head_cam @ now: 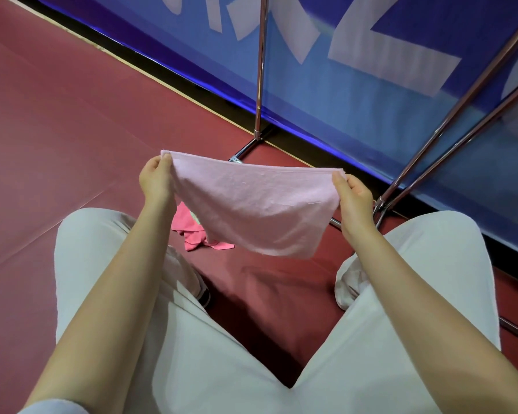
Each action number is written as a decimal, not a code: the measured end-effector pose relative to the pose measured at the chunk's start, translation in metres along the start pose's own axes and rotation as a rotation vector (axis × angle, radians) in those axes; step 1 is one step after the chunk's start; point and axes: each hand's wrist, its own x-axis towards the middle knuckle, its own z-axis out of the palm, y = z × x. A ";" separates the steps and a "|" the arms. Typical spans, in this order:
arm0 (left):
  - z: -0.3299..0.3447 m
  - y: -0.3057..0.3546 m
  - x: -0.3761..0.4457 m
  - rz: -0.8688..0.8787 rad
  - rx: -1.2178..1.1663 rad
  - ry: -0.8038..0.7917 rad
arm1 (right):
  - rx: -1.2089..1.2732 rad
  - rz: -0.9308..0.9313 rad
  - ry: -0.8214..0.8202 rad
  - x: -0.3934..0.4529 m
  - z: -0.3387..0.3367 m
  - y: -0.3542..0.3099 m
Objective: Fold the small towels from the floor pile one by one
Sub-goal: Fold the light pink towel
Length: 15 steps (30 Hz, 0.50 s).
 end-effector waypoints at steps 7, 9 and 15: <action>0.023 -0.002 -0.027 -0.201 -0.010 -0.046 | 0.064 0.104 0.253 0.010 0.004 0.009; 0.031 -0.002 -0.039 -0.288 -0.051 -0.058 | 0.084 0.164 0.290 0.011 0.007 0.012; 0.055 -0.008 -0.080 -0.374 -0.115 -0.208 | 0.060 0.223 0.196 0.000 0.028 0.013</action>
